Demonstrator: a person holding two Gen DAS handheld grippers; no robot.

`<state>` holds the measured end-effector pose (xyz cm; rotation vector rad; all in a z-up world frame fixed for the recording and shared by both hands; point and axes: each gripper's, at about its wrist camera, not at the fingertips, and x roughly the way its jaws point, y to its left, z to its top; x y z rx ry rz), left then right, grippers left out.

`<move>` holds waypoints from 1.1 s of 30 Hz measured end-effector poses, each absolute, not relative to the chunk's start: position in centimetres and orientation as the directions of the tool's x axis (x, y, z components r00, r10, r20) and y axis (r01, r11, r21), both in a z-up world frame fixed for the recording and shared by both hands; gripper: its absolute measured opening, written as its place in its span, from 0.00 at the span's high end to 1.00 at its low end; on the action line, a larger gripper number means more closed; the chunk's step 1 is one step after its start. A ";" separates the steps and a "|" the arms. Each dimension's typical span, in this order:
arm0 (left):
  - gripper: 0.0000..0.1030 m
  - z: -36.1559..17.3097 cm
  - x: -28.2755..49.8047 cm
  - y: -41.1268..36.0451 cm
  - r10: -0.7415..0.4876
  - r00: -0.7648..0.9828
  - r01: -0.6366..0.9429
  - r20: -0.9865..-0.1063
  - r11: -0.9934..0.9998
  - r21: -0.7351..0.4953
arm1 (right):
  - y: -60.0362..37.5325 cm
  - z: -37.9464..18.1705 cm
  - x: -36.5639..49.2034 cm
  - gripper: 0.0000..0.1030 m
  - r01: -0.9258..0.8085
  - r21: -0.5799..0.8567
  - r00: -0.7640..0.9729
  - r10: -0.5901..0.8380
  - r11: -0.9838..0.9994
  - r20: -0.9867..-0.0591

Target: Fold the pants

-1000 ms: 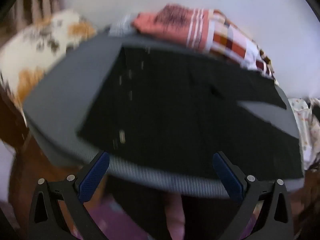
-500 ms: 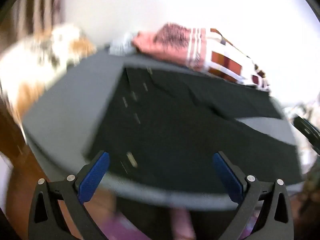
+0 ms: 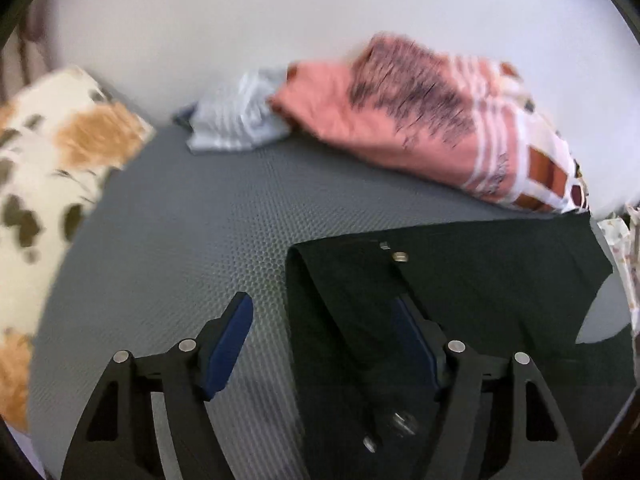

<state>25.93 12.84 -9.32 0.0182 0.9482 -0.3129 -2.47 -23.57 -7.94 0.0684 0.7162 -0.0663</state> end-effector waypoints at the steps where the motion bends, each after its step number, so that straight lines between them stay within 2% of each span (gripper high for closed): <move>1: 0.35 -10.0 27.1 12.7 -0.245 0.529 0.285 -0.812 0.953 -0.102 | -23.7 -8.1 -2.1 0.00 0.089 0.039 0.746 -0.040 0.995 -0.665; 3: 0.35 -11.4 28.7 12.5 -0.294 0.475 0.333 -0.830 0.933 -0.139 | -23.8 -8.5 -1.4 0.00 0.097 0.038 0.732 -0.046 0.995 -0.679; 6: 0.35 -13.0 30.7 12.3 -0.452 0.370 0.412 -0.812 0.863 -0.292 | -23.9 -9.3 -0.4 0.00 0.102 0.040 0.711 -0.045 0.994 -0.701; 9: 0.35 -14.5 32.8 11.8 -0.415 0.334 0.420 -0.846 0.869 -0.261 | -23.6 -10.2 0.6 0.00 0.102 0.036 0.687 -0.044 0.994 -0.725; 11: 0.36 -15.0 33.4 12.1 -0.479 0.304 0.431 -0.824 0.840 -0.330 | -23.4 -10.6 0.9 0.00 0.098 0.043 0.677 -0.035 0.994 -0.735; 12: 0.41 -15.0 33.4 12.1 -0.516 0.293 0.436 -0.805 0.821 -0.368 | -23.2 -10.7 1.0 0.00 0.097 0.042 0.674 -0.034 0.994 -0.738; 13: 0.57 -15.3 33.3 11.5 -0.480 0.293 0.423 -0.827 0.840 -0.339 | -23.0 -10.7 1.1 0.00 0.094 0.039 0.674 -0.035 0.995 -0.738; 14: 0.61 -15.2 33.0 10.9 -0.432 0.322 0.428 -0.842 0.860 -0.277 | -22.9 -10.6 1.1 0.00 0.093 0.035 0.675 -0.037 0.995 -0.736; 16: 0.79 -15.0 32.3 9.8 -0.397 0.344 0.425 -0.851 0.874 -0.236 | -22.9 -10.4 1.6 0.00 0.091 0.035 0.681 -0.037 0.995 -0.731; 20: 0.84 -13.0 30.6 8.7 -0.379 0.428 0.391 -0.821 0.896 -0.210 | -23.4 -9.8 3.3 0.00 0.067 0.103 0.690 0.028 0.992 -0.723; 26: 0.86 -7.5 22.0 8.0 -0.452 0.575 0.494 -0.682 0.856 -0.152 | -26.5 -7.1 8.9 0.01 0.008 0.350 0.718 0.238 0.937 -0.655; 29: 0.86 -6.1 18.2 8.7 -0.477 0.594 0.532 -0.647 0.837 -0.129 | -28.8 -7.5 13.0 0.01 0.020 0.520 0.694 0.363 0.854 -0.622; 33: 0.86 -5.9 12.7 9.3 -0.499 0.598 0.529 -0.627 0.833 -0.158 | -31.1 -10.0 18.8 0.05 0.076 0.712 0.649 0.508 0.698 -0.567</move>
